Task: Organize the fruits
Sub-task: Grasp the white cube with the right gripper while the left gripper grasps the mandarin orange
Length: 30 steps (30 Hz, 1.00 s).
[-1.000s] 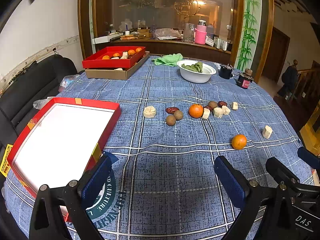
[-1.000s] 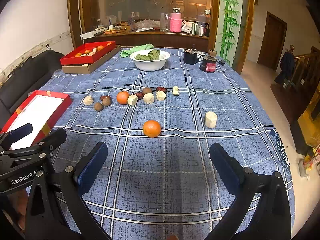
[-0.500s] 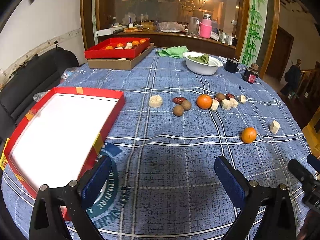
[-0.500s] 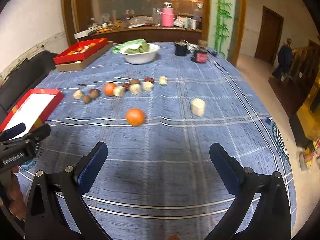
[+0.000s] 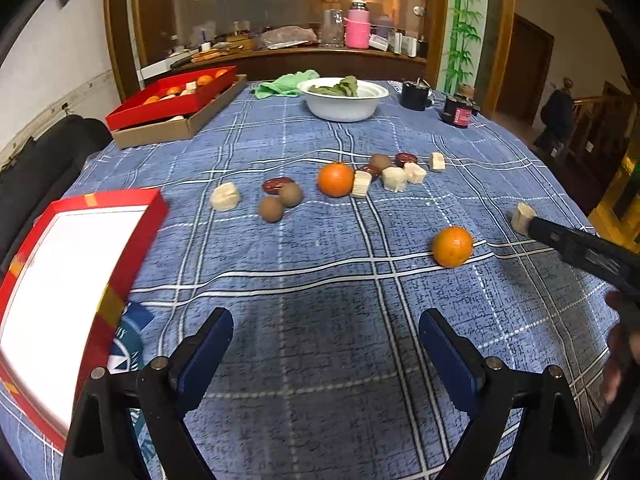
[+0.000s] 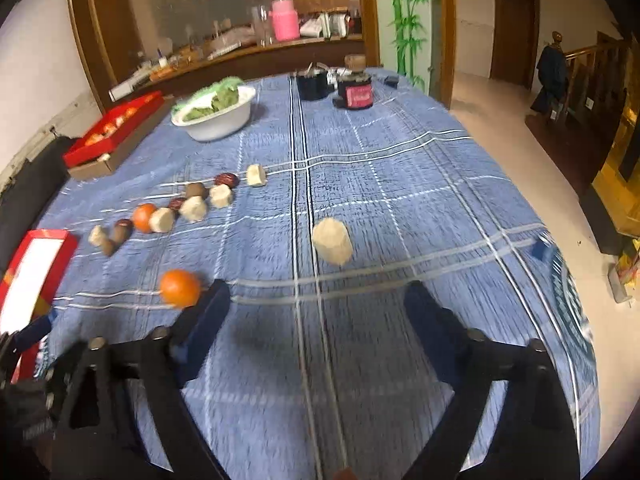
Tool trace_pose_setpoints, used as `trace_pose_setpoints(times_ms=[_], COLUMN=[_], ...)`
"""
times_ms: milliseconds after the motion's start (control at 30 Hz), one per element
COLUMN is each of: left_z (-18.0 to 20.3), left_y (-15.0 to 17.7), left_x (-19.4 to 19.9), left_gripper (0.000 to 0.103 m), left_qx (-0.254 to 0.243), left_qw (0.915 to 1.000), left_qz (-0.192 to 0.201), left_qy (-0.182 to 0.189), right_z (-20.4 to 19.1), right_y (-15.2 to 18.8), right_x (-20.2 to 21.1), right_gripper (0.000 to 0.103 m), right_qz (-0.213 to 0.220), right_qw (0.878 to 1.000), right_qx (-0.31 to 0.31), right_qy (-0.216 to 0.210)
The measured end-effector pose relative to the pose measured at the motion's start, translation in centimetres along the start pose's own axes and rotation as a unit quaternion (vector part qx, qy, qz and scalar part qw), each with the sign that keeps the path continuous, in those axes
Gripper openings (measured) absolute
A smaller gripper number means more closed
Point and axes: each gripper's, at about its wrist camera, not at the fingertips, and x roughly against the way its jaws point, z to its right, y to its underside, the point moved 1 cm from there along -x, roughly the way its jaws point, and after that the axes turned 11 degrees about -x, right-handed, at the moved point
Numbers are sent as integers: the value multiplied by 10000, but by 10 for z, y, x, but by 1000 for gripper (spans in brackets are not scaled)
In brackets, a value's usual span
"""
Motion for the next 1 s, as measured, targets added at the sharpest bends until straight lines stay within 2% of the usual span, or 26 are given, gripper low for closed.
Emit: trace_pose_setpoints(times_ms=[67,133,200,233,400,700,767,833,867,1000], left_z=[2,4,9,13,37,78,83,88,89,82], left_y=[-2,-6,-11,-15,-29,-57,-58,-56,-56,-54], left_x=[-3,-7,-12,-15,-27,-51,-56,-67,-66,-65], left_gripper=[93,92,89,87,82,68,54,44,32,30], left_qx=[-7,3,-9,-39,-201,-331,-349,-353,-370,-202], left_qw=[10000,10000,9999,9999,9992,9976,9971,9964,9975,9970], left_qz=[2,-16,-40,-68,-170,-289,-338,-498,-353,-330], left_qy=[12,46,102,122,286,534,580,590,491,674], right_z=[-1,1,2,2,7,40,40,39,39,37], right_y=[-8,-18,-24,-25,-24,-15,-16,-15,-14,-14], right_x=[-15,-28,-40,-46,-43,-29,-27,-28,-29,-27], right_gripper=[74,63,32,26,24,24,24,24,24,24], right_qz=[-57,-91,-237,-331,-259,67,139,152,124,158], right_qw=[9998,9995,9990,9988,9991,9958,9952,9951,9949,9944], right_qx=[51,23,-22,-7,-26,-800,-804,-777,-781,-745], right_qy=[162,297,384,371,347,-439,-536,-594,-620,-729])
